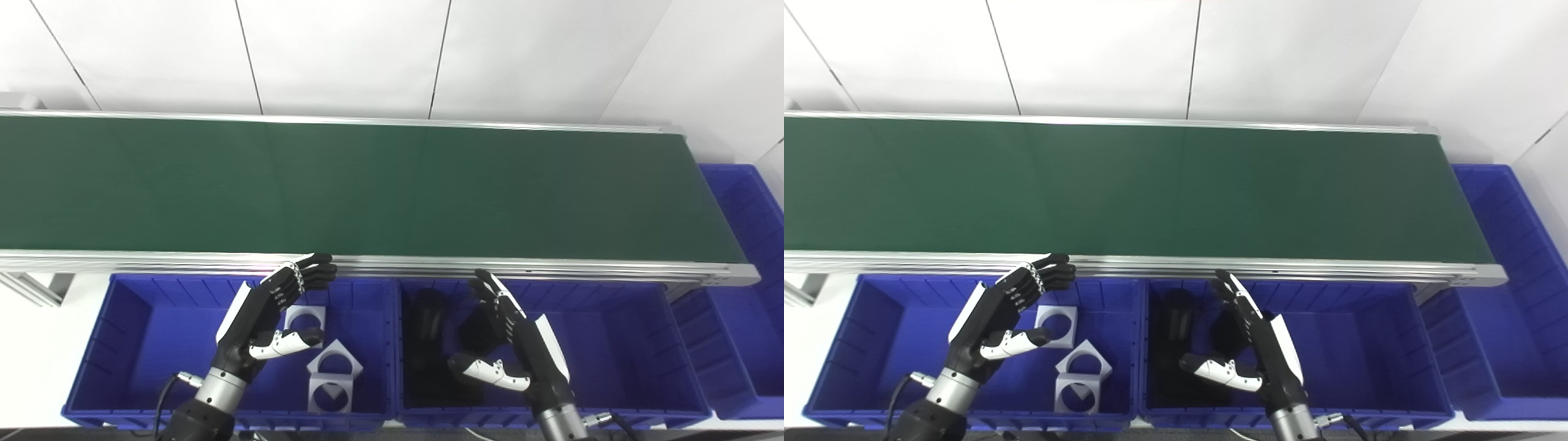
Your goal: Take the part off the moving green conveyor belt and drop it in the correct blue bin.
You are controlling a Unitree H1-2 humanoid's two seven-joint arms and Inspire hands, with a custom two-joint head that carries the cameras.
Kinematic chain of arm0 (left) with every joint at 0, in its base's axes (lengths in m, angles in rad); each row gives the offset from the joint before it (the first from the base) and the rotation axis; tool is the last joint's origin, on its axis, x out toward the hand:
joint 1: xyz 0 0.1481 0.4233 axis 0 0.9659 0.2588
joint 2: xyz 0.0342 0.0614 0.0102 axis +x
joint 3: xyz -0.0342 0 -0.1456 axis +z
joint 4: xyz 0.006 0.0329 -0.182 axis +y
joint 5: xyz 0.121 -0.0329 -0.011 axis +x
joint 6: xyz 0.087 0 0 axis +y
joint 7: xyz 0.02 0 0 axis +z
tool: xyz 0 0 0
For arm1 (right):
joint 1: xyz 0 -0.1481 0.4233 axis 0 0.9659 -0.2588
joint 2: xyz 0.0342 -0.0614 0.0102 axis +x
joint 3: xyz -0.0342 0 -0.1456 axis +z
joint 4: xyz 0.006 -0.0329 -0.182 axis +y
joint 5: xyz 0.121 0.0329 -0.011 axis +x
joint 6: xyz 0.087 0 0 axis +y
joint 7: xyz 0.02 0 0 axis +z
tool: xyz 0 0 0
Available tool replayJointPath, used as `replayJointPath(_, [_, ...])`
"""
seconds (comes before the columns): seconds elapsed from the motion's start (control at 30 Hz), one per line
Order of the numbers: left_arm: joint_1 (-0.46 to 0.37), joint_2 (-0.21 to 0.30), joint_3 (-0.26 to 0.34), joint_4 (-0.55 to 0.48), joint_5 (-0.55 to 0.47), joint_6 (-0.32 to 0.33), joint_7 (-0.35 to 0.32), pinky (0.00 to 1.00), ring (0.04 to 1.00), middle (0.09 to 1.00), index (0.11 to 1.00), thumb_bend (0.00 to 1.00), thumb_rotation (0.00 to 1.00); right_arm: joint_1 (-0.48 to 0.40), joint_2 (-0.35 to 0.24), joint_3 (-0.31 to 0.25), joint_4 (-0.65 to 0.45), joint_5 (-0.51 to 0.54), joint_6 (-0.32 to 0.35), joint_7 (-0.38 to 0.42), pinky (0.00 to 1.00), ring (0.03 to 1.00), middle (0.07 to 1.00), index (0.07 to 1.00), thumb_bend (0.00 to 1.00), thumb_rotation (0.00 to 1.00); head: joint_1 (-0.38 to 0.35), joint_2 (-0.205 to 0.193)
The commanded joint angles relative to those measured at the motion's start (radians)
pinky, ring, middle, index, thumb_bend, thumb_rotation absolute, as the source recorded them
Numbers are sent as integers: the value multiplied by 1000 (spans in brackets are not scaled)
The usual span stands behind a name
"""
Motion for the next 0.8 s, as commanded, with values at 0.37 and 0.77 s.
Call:
replayJointPath(0.37, [29,-17,-5,-53,19,7,33,833,837,846,855,956,363,-12,-8,-1,-5,3,-25,-2,881,896,898,937,888,433,17,-27])
replayJointPath(0.77, [40,-8,-12,-45,40,7,43,833,844,847,856,937,318,3,-10,1,-12,-8,-40,-5,872,895,905,944,876,444,46,-48])
